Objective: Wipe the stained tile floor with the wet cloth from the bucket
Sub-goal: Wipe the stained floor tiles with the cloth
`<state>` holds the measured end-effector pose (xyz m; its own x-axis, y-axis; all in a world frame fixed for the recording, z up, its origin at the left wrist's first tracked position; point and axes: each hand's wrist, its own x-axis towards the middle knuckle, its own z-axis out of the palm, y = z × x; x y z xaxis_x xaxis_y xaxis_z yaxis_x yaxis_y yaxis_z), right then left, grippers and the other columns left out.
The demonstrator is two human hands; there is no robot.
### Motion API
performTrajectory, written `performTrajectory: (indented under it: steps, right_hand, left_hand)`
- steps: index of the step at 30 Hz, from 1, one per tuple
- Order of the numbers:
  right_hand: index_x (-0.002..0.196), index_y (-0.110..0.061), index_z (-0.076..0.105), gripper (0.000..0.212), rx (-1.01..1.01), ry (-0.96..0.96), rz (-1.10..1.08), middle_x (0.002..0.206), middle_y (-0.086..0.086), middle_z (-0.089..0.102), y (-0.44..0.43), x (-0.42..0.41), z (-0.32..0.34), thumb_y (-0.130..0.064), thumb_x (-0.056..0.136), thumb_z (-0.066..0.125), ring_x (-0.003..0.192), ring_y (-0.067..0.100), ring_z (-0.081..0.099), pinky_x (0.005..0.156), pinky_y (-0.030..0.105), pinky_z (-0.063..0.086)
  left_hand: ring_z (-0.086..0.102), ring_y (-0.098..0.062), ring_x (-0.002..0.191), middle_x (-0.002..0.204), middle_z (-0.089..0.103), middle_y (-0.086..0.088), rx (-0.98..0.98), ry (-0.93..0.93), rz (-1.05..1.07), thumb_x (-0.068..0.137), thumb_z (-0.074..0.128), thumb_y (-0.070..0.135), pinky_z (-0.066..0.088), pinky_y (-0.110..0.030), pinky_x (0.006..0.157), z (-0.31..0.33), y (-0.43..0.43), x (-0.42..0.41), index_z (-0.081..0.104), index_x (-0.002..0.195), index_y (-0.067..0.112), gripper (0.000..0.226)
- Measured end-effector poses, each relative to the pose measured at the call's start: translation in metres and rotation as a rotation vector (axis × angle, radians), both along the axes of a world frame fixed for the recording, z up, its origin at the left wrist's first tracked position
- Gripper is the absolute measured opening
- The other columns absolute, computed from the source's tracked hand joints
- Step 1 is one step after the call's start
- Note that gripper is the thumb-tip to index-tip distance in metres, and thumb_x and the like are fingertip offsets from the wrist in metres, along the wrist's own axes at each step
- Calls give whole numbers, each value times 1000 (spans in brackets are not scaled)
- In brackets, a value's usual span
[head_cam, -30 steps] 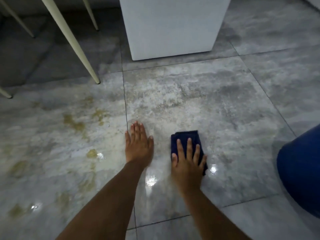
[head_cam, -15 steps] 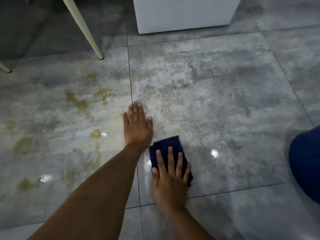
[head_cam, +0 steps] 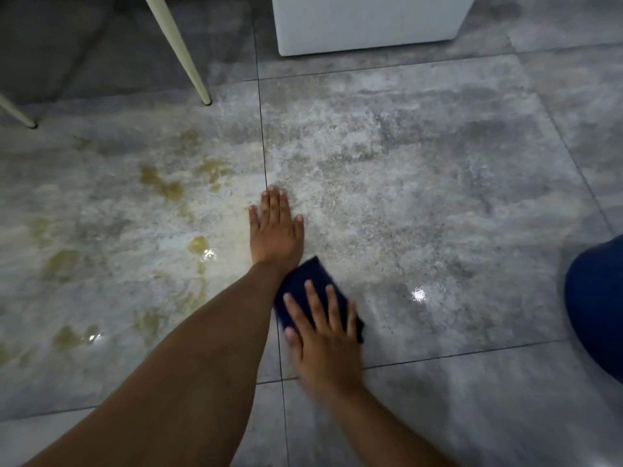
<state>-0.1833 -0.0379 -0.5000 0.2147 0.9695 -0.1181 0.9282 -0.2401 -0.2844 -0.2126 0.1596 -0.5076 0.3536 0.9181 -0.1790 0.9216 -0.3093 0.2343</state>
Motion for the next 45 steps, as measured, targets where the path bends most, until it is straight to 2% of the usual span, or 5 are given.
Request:
performTrajectory:
  steps: [13,23,31,39,45]
  right_hand:
    - [147,-35,32,52,-6,-18,-163,157,3,25,35,44,3,-46,97,28,143,34,26,112,60,17]
    - [151,-40,-2,54,-212,3,-475,161,-1,-11,143,142,-10,-50,101,15,147,27,-8,117,53,-1]
    - [150,-44,2,51,-218,-82,180,161,-4,-6,170,130,9,-49,101,18,148,26,-8,116,50,-2]
    - [149,-36,27,50,-26,-58,-239,161,2,13,232,175,-6,-48,100,28,147,28,7,116,54,9]
    - [148,-37,29,47,-48,-6,219,160,-1,14,253,132,3,-45,101,33,148,27,7,117,50,4]
  left_hand:
    - [-16,-18,147,161,-11,-7,50,9,13,102,8,38,-18,-42,117,-3,-21,-11,-7,152,11,59]
    - [3,-26,149,161,6,-14,95,-60,176,97,10,35,-9,-46,117,-8,-22,9,7,152,5,63]
    - [4,-23,148,160,10,-11,38,-126,231,95,10,36,-4,-47,119,-2,-44,13,14,151,6,63]
    - [-1,-22,148,160,4,-9,47,-105,131,97,9,37,-8,-45,119,-2,-12,16,10,153,8,63]
    - [9,-23,148,160,15,-9,75,-82,159,96,22,36,7,-49,117,-2,-22,-4,19,152,8,63]
